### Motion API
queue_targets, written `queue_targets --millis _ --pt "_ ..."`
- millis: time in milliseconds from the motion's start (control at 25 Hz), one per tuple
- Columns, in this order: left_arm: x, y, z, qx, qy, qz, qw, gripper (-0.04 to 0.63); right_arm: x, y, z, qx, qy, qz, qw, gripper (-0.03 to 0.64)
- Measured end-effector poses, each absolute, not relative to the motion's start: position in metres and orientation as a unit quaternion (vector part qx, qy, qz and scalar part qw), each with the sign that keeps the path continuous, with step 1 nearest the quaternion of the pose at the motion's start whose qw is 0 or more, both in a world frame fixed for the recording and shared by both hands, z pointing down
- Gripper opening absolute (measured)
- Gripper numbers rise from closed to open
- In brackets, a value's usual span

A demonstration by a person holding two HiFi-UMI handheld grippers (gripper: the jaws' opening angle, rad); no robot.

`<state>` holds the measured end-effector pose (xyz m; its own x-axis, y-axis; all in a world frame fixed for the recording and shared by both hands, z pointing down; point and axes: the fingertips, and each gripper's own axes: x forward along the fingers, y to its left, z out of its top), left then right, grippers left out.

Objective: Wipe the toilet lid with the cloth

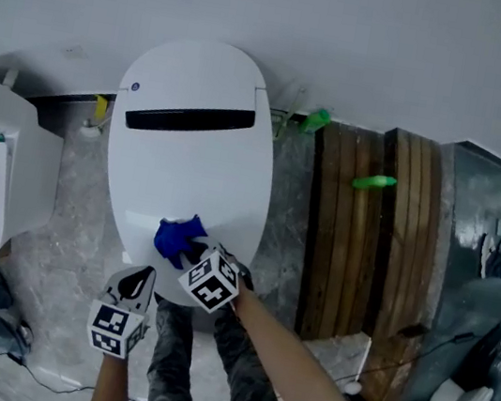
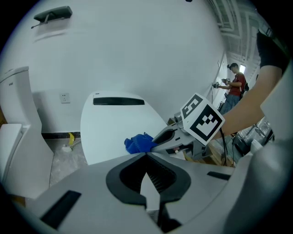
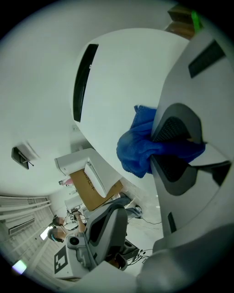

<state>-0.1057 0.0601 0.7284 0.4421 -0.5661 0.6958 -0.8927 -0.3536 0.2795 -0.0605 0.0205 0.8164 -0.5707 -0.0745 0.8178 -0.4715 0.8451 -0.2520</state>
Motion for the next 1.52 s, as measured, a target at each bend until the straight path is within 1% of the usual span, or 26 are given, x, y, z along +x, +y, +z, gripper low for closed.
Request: queue_targets --millis 320,720,960,1200,1320,1360,1440,1520 --pt "-0.091 0.063 0.731 0.785 -0.462 0.253 0.325 0.011 -0.026 0.023 0.821 0.177 -0.849 0.249 0.431 0.069" --pt "-0.089 0.067 0.736 0.782 -0.462 0.258 0.33 0.011 0.001 -0.022 0.818 0.22 -0.842 0.252 0.422 0.069" --pt "-0.097 0.072 0.748 0.773 -0.466 0.251 0.348 0.011 -0.006 -0.057 0.812 0.24 -0.843 0.242 0.416 0.069" --pt "-0.113 0.078 0.759 0.762 -0.487 0.216 0.368 0.012 -0.028 -0.083 0.806 0.249 -0.848 0.232 0.406 0.069" --pt "-0.119 0.089 0.768 0.763 -0.486 0.224 0.363 0.015 -0.041 -0.09 0.805 0.247 -0.854 0.226 0.398 0.069" --pt "-0.119 0.093 0.771 0.766 -0.481 0.23 0.359 0.029 -0.045 -0.092 0.805 0.247 -0.856 0.224 0.395 0.069" --pt "-0.116 0.102 0.778 0.776 -0.464 0.246 0.348 0.115 -0.051 -0.095 0.803 0.246 -0.859 0.222 0.389 0.069" --pt "-0.11 0.112 0.784 0.791 -0.442 0.273 0.323 0.177 -0.055 -0.096 0.801 0.247 -0.862 0.222 0.384 0.069"
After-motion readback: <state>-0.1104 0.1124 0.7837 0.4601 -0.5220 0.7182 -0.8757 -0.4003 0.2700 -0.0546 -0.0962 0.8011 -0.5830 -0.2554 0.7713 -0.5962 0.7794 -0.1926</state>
